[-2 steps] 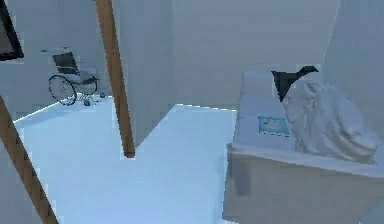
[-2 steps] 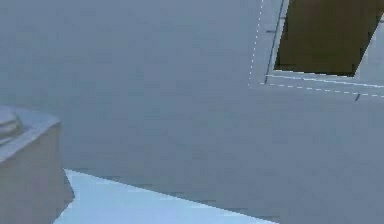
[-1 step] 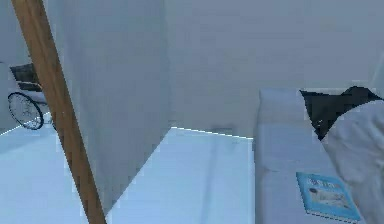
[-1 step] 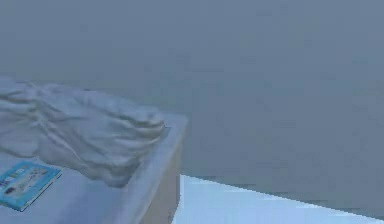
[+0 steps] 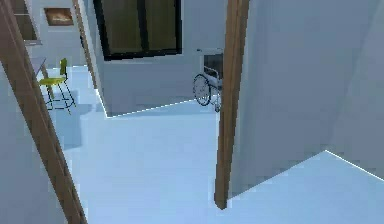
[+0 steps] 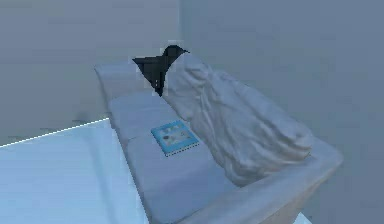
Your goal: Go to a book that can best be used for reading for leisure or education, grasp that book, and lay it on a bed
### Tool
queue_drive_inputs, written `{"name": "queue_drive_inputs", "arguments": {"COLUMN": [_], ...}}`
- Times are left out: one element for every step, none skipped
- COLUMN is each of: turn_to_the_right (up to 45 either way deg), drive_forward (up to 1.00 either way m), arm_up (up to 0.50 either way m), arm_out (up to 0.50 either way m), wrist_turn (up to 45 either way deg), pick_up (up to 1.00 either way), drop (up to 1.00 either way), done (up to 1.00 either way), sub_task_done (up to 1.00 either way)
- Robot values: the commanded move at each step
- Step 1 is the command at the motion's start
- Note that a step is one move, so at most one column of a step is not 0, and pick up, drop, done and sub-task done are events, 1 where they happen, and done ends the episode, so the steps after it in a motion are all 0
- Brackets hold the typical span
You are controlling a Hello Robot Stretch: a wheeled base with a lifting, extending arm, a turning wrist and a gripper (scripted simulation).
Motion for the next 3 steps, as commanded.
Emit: {"name": "queue_drive_inputs", "arguments": {"turn_to_the_right": [27.0,3.0,-33.0], "drive_forward": [0.00,0.00,0.00], "arm_up": [0.00,0.00,0.00], "arm_out": [0.00,0.00,0.00], "wrist_turn": [0.0,0.0,0.0], "pick_up": [0.00,0.00,0.00], "drop": [0.00,0.00,0.00], "done": [0.00,0.00,0.00], "sub_task_done": [0.00,0.00,0.00]}}
